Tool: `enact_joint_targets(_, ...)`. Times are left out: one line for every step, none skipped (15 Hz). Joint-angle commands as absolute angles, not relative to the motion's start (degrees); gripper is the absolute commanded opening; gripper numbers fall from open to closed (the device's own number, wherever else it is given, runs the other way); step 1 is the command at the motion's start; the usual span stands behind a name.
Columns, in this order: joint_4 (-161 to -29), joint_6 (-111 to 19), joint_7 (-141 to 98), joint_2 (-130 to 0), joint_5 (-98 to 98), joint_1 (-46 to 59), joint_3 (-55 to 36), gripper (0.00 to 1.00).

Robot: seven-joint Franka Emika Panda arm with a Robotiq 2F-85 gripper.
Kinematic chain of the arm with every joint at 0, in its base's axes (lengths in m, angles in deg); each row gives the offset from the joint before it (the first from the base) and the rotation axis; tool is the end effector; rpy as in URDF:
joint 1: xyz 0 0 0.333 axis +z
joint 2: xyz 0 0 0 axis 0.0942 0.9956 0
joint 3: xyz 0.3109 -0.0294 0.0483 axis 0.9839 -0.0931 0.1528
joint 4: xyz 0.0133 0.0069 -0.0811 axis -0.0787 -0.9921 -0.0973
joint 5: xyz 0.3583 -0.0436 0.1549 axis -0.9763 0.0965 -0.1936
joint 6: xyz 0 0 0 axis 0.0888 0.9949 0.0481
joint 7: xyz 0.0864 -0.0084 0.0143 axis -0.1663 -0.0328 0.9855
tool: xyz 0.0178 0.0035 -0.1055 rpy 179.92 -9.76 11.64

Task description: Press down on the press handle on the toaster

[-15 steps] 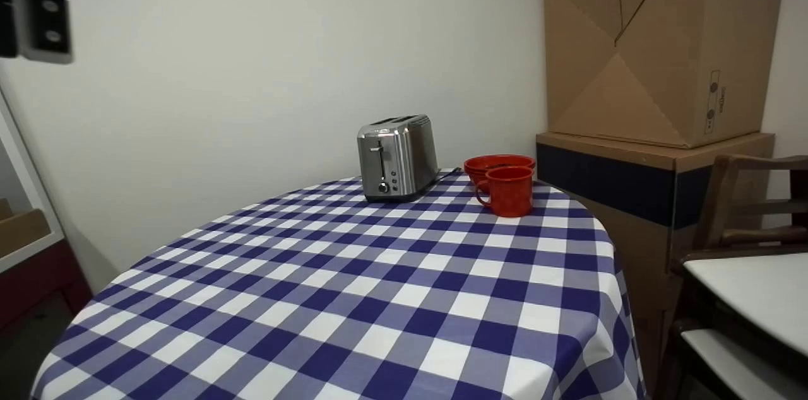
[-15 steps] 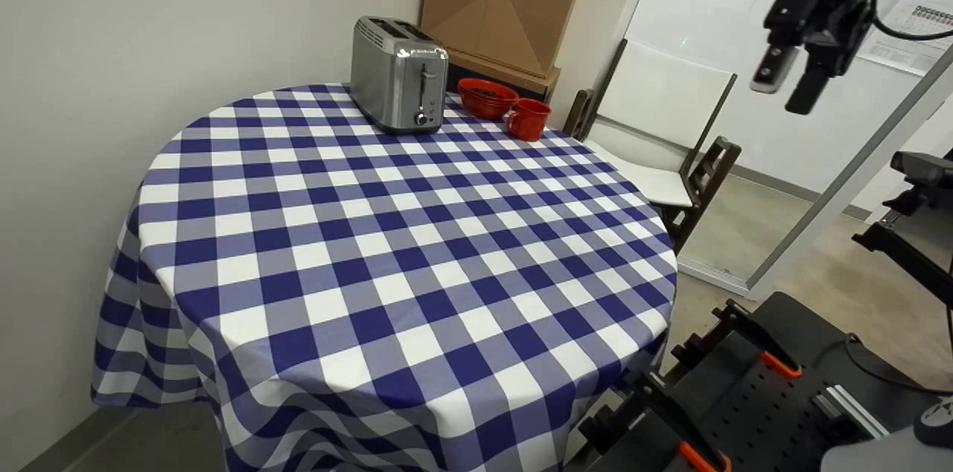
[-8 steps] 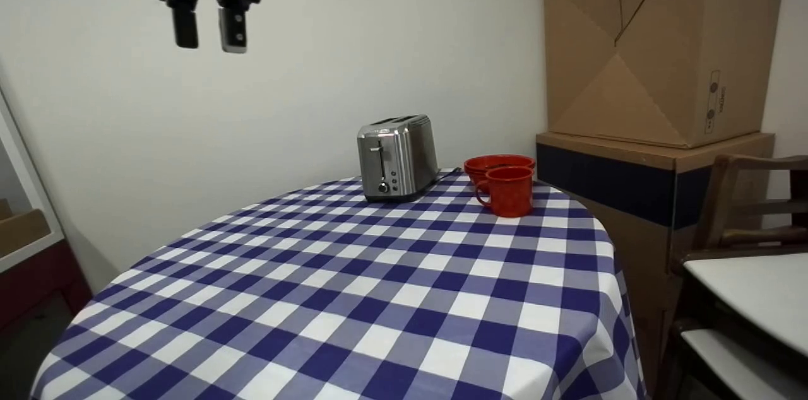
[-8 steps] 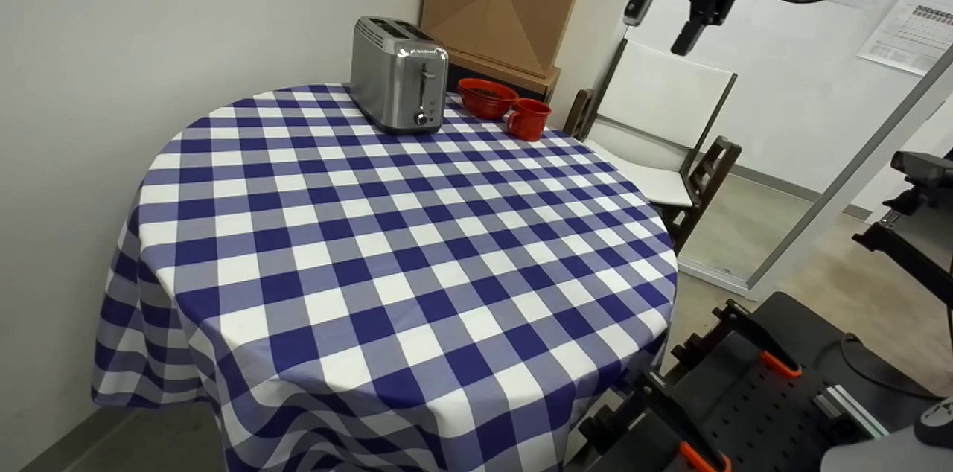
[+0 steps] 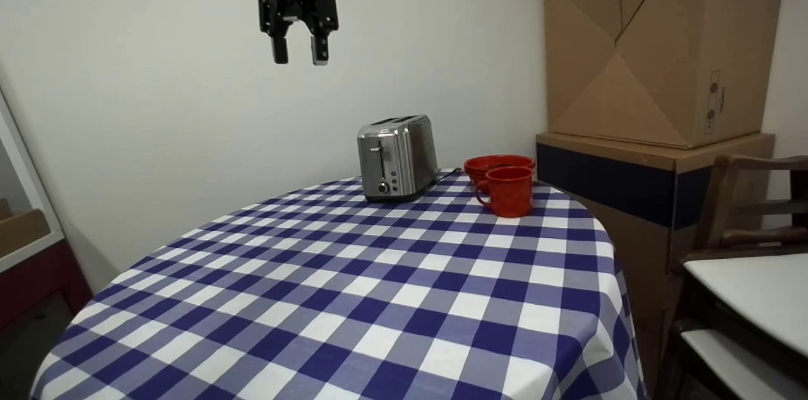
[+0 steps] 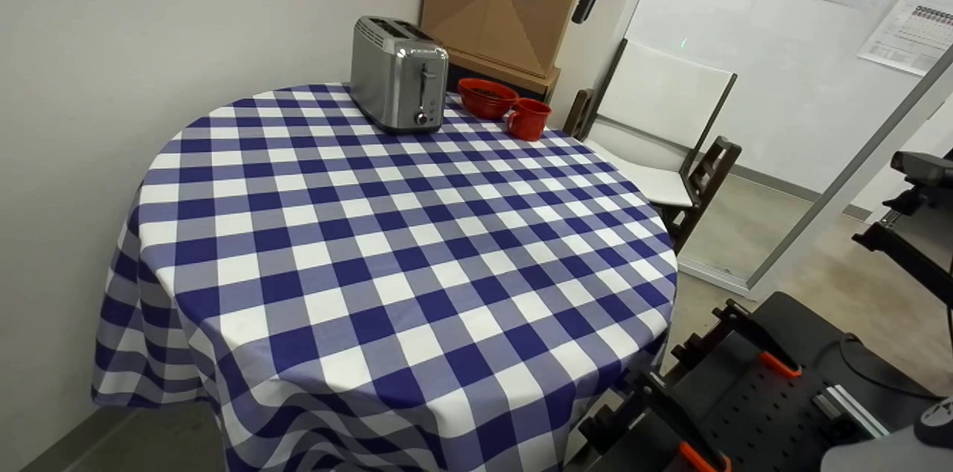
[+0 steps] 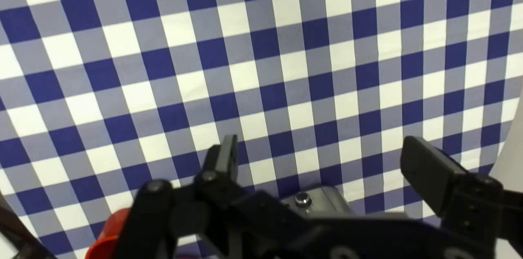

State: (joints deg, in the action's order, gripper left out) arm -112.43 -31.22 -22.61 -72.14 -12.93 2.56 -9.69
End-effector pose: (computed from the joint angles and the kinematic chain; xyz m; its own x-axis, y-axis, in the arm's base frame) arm 0.5927 -0.0613 0.4115 0.9544 -0.2981 -0.0140 -0.2971 -0.9444 -0.1408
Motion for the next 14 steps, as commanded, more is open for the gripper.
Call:
enact_joint_targets(-97.9,-32.5,-26.5,-60.2,-13.3,2.8,-8.7,0.98)
enact_joint_targets(-94.6,-32.8,-27.3,-57.6,-13.3,2.8,-8.5,0.91)
enact_joint_targets(-91.9,-33.1,-27.9,-55.4,-13.0,2.9,-8.5,0.73)
enact_joint_targets(-89.2,-33.5,-28.3,-53.0,-12.7,2.9,-8.4,0.69)
enact_joint_targets(-86.8,-34.3,-28.0,-50.9,-13.1,2.7,-8.2,0.61)
enact_joint_targets(-84.5,-35.7,-28.1,-48.5,-12.6,2.8,-8.3,0.54)
enact_joint_targets(-82.3,-36.3,-28.1,-46.6,-12.2,2.8,-8.4,0.45)
enact_joint_targets(-80.3,-37.3,-28.0,-44.6,-11.4,3.0,-8.6,0.38)
enact_joint_targets(-78.4,-38.3,-27.9,-42.8,-10.9,3.0,-8.7,0.31)
enact_joint_targets(-77.0,-40.2,-27.8,-41.1,-9.8,3.4,-9.1,0.23)
enact_joint_targets(-75.4,-41.4,-27.7,-39.5,-8.9,3.6,-9.3,0.16)
enact_joint_targets(-74.2,-42.6,-27.5,-38.0,-8.3,3.7,-9.2,0.07)
enact_joint_targets(-73.0,-43.3,-27.4,-36.6,-7.9,3.7,-9.1,0.01)
enact_joint_targets(-72.2,-44.2,-27.1,-35.3,-7.3,3.8,-9.0,0.00)
